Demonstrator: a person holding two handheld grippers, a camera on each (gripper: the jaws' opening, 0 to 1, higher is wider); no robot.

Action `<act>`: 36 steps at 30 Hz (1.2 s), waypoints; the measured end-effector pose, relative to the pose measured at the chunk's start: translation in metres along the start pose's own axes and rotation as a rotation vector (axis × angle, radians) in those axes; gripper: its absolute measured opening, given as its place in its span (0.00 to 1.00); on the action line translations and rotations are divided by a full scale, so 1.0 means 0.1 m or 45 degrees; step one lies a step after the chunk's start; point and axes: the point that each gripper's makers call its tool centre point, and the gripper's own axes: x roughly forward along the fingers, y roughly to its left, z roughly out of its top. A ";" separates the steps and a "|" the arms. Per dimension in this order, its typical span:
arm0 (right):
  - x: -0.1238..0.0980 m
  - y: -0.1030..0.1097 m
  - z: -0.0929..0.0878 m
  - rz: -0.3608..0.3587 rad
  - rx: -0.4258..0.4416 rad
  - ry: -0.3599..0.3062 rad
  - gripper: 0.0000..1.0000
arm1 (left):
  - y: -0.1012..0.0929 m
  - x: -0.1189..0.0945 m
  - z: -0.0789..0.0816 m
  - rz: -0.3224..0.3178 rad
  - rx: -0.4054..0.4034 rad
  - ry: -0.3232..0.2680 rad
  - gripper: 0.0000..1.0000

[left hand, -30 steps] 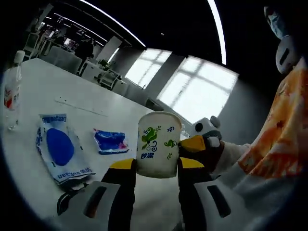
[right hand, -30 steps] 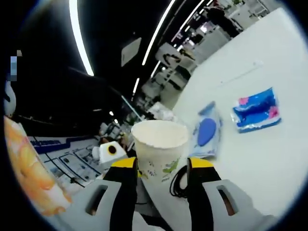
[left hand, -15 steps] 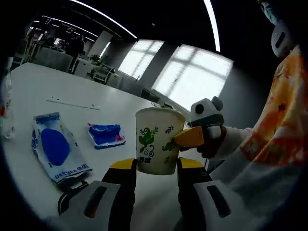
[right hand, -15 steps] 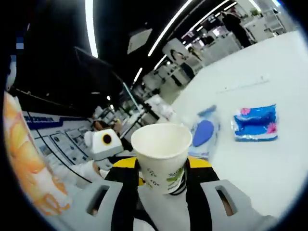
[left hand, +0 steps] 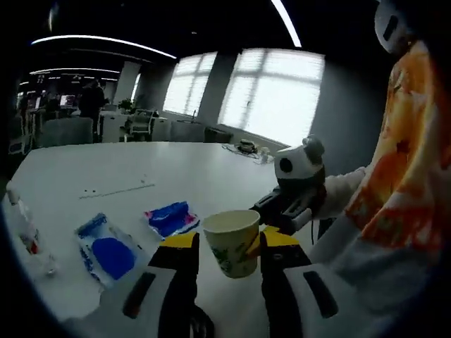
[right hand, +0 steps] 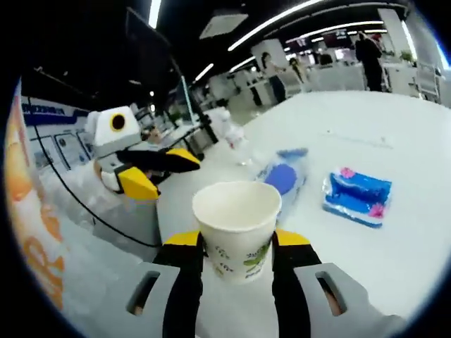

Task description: Arrange the tabletop items into an orderly group along one side of the table until the central work area is clear of visible clutter.

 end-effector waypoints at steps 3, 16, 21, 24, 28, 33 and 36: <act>0.01 0.03 0.01 -0.001 -0.033 0.016 0.37 | -0.14 0.13 -0.06 -0.070 0.118 0.139 0.29; 0.06 0.12 -0.05 0.003 -0.268 0.106 0.37 | -0.24 0.28 -0.17 -0.128 0.189 0.265 0.00; 0.10 0.14 -0.10 0.013 -0.310 0.131 0.38 | -0.26 0.25 -0.25 -0.136 0.245 0.316 0.00; 0.09 0.11 -0.08 0.002 -0.294 0.122 0.36 | -0.17 0.23 -0.29 -0.069 0.299 0.355 0.00; 0.05 0.06 -0.10 -0.007 -0.233 0.108 0.42 | 0.04 0.16 -0.25 0.019 0.285 0.326 0.00; -0.02 -0.02 -0.17 -0.028 -0.193 0.108 0.43 | 0.46 -0.03 -0.35 0.165 0.327 0.454 0.00; -0.08 -0.06 -0.19 -0.038 -0.145 0.103 0.41 | 0.63 -0.11 -0.39 0.194 0.345 0.474 0.00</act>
